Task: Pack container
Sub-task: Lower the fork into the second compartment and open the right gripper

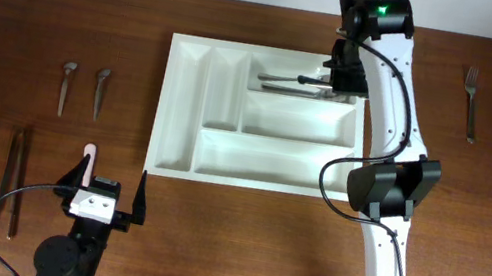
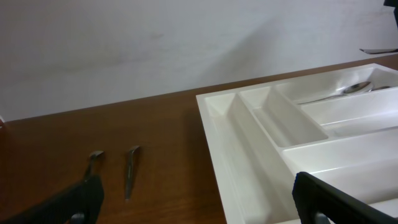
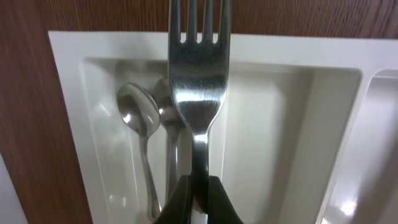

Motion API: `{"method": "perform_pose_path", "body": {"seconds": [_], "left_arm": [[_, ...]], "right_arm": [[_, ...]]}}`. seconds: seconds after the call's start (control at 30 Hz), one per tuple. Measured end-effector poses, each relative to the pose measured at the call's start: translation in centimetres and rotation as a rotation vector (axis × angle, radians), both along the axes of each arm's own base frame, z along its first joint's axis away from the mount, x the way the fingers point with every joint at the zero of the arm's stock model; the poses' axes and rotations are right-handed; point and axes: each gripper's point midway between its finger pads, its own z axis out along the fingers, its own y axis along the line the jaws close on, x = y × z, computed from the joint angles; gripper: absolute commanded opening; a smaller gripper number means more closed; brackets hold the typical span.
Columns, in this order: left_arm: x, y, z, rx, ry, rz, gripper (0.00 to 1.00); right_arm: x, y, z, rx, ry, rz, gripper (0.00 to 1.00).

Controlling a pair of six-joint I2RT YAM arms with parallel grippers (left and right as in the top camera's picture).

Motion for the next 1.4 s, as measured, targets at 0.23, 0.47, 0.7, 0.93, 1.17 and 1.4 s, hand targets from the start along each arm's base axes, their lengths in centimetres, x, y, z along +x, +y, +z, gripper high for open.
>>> {"method": "perform_pose_path", "body": {"seconds": [0.23, 0.47, 0.7, 0.93, 1.17, 1.4], "left_arm": [[0.0, 0.0, 0.0, 0.0, 0.0, 0.0, 0.99], [0.0, 0.0, 0.0, 0.0, 0.0, 0.0, 0.99], [0.0, 0.0, 0.0, 0.0, 0.0, 0.0, 0.99], [0.0, 0.0, 0.0, 0.0, 0.0, 0.0, 0.99], [0.0, 0.0, 0.0, 0.0, 0.0, 0.0, 0.99], [0.0, 0.0, 0.0, 0.0, 0.0, 0.0, 0.99]], "right_arm": [[0.0, 0.1, 0.0, -0.012, 0.0, 0.035, 0.04], [-0.6, 2.0, -0.3, -0.008, 0.008, 0.036, 0.04], [-2.4, 3.9, -2.5, -0.023, 0.09, -0.014, 0.04], [-4.2, 4.0, -4.9, -0.056, 0.188, -0.023, 0.04], [-5.4, 3.7, -6.5, -0.073, 0.257, -0.027, 0.04], [-4.9, 4.6, -6.8, -0.063, 0.228, -0.015, 0.04]]}}
